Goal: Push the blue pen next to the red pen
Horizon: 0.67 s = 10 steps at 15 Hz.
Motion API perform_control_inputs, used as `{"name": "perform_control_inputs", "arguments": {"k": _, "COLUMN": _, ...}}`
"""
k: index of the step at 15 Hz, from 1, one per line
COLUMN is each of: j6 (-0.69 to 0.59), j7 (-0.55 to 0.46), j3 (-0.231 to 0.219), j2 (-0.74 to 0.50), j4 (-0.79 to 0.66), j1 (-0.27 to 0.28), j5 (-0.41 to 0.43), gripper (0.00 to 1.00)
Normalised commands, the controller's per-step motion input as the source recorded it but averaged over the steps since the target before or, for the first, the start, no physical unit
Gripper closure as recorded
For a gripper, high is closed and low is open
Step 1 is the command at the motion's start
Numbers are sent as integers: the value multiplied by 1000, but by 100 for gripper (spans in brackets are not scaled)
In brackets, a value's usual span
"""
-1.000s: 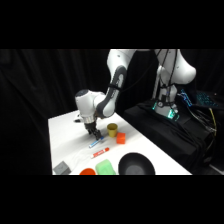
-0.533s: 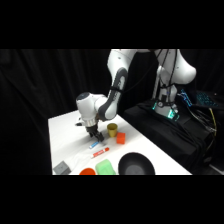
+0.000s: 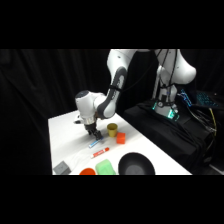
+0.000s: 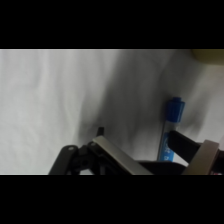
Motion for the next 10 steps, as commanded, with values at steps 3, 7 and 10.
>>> {"name": "perform_control_inputs", "arguments": {"k": 3, "j6": 80, "j7": -55, "j3": -36, "j2": -63, "j4": -38, "j1": -20, "j5": -98, "gripper": 0}}
{"name": "perform_control_inputs", "arguments": {"k": 7, "j6": 119, "j7": -36, "j3": -9, "j2": -39, "j4": -43, "j1": -3, "j5": -84, "gripper": 0}}
{"name": "perform_control_inputs", "arguments": {"k": 10, "j6": 146, "j7": -15, "j3": 8, "j2": -31, "j4": -61, "j1": 12, "j5": -70, "gripper": 0}}
